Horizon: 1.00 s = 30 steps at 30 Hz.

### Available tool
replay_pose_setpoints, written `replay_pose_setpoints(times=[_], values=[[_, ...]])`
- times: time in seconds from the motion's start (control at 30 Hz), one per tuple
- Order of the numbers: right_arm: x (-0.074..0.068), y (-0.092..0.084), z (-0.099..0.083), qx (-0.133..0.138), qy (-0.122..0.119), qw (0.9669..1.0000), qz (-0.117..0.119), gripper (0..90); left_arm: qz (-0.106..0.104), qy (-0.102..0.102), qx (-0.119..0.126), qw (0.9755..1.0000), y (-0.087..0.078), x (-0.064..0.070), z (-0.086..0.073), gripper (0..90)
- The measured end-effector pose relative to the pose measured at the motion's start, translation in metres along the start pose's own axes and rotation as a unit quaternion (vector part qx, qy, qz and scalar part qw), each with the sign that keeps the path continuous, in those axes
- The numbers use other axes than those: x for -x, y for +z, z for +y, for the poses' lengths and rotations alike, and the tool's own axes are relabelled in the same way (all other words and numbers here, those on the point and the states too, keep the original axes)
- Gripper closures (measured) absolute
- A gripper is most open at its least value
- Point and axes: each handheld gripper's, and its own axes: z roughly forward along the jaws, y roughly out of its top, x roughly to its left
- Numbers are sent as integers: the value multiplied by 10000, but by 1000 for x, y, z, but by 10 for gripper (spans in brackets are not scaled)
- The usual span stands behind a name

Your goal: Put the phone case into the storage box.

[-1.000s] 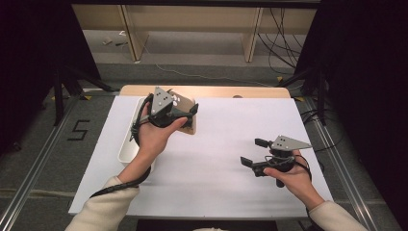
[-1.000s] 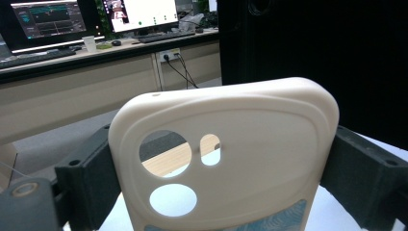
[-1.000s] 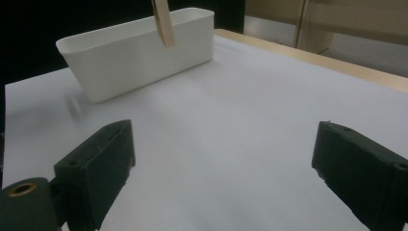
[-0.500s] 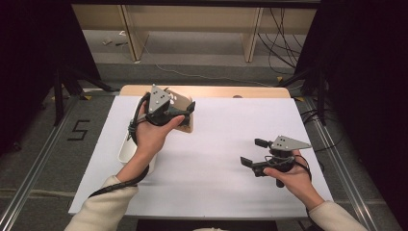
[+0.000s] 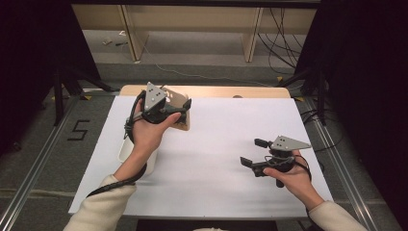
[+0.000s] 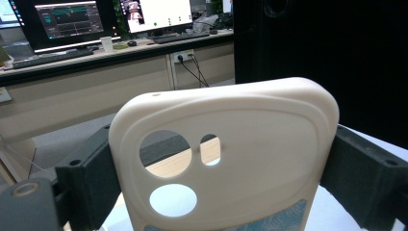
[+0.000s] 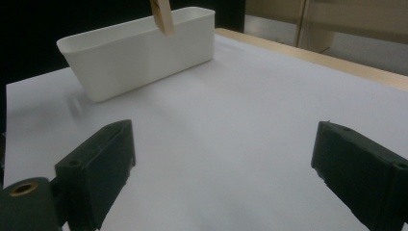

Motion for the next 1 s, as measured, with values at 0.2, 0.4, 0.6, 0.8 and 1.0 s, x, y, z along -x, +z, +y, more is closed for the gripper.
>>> replay_pose_setpoints(times=[0.2,0.4,0.6,0.8,1.0], values=[[0,0,0,-1,-2,10000,6,92,27,-161,-48,9999,-2,-2,1,97],[0,0,0,-5,-1,10000,3,92,90,-185,-44,9998,-3,-6,2,97],[0,0,0,-16,-3,10000,2,93,131,-221,-33,9997,-5,-10,3,97],[0,0,0,-18,0,10000,3,95,173,-230,-31,9996,-5,-13,3,98],[0,0,0,-20,-5,10000,15,101,223,-239,-9,9995,-7,-16,4,98]])
